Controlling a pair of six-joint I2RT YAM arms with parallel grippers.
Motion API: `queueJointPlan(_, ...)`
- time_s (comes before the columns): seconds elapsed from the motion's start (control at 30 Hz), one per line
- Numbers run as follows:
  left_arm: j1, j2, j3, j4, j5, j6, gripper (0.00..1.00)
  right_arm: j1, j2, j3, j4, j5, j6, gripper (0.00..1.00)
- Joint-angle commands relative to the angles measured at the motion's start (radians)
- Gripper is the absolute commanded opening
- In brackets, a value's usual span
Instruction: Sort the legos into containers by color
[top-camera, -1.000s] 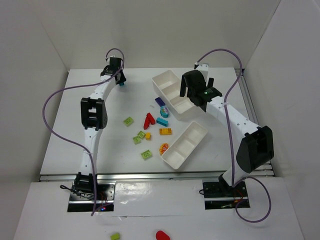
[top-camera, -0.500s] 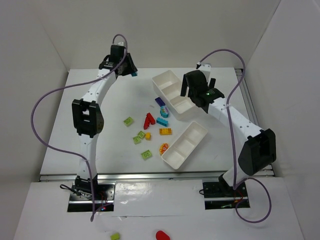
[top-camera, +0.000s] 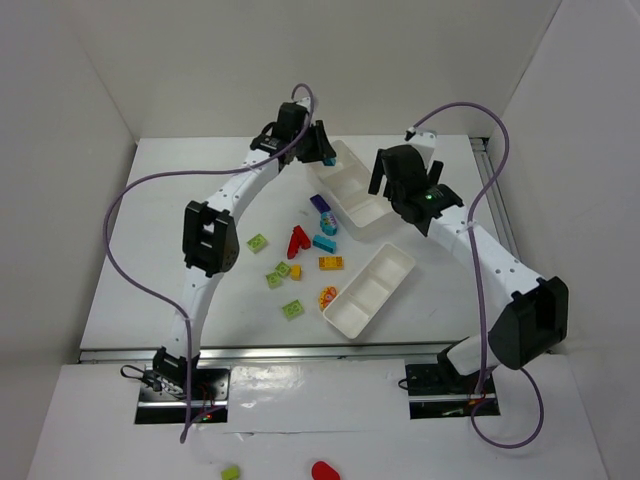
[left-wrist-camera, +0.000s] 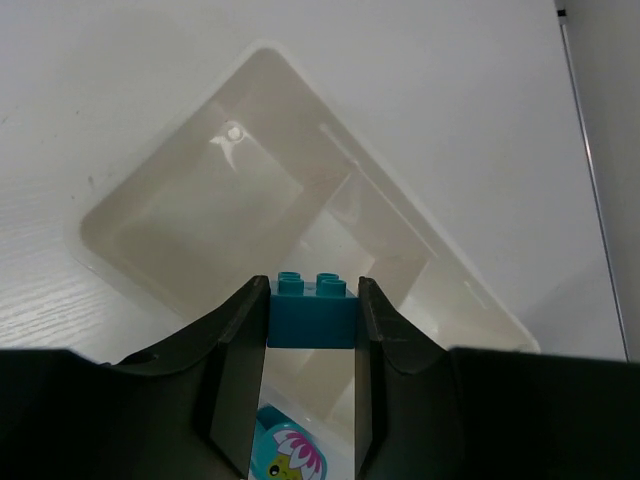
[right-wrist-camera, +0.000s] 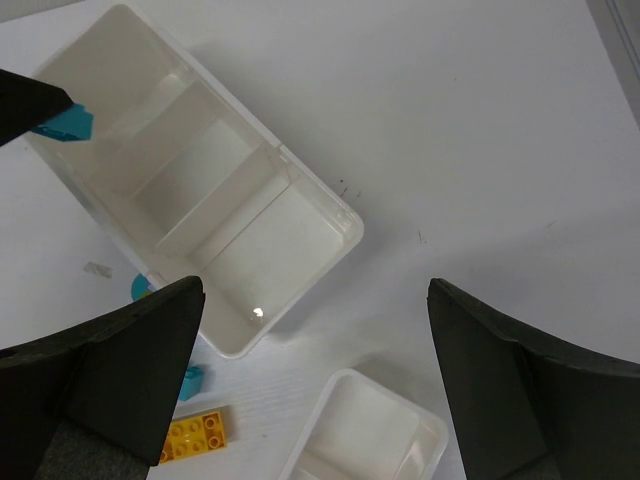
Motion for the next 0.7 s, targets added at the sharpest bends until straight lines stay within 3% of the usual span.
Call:
queueJointPlan(0.0, 0.011, 0.024, 0.037, 0.056, 0.015, -0.027, 0.14, -0.005, -0.047, -0.002, -0.002, 0.034, 0.018, 1.0)
queueJointPlan(0.33, 0.011, 0.054, 0.046, 0.085, -0.014, -0.027, 0.24, -0.005, -0.038, -0.002, -0.011, 0.016, 0.018, 1.0)
queueJointPlan(0.47, 0.011, 0.063, 0.055, 0.094, -0.023, -0.027, 0.42, -0.005, -0.029, -0.002, -0.02, 0.007, 0.018, 1.0)
queueJointPlan(0.5, 0.011, 0.063, 0.066, 0.094, -0.023, -0.027, 0.55, -0.005, -0.02, -0.002, -0.02, -0.005, 0.018, 1.0)
queueJointPlan(0.6, 0.011, 0.063, 0.089, 0.094, -0.013, -0.027, 0.78, -0.005, -0.02, -0.002, -0.02, -0.03, 0.018, 1.0)
queueJointPlan(0.67, 0.011, 0.023, 0.089, 0.103, -0.002, -0.027, 0.85, -0.005, -0.011, -0.011, -0.029, -0.056, 0.018, 1.0)
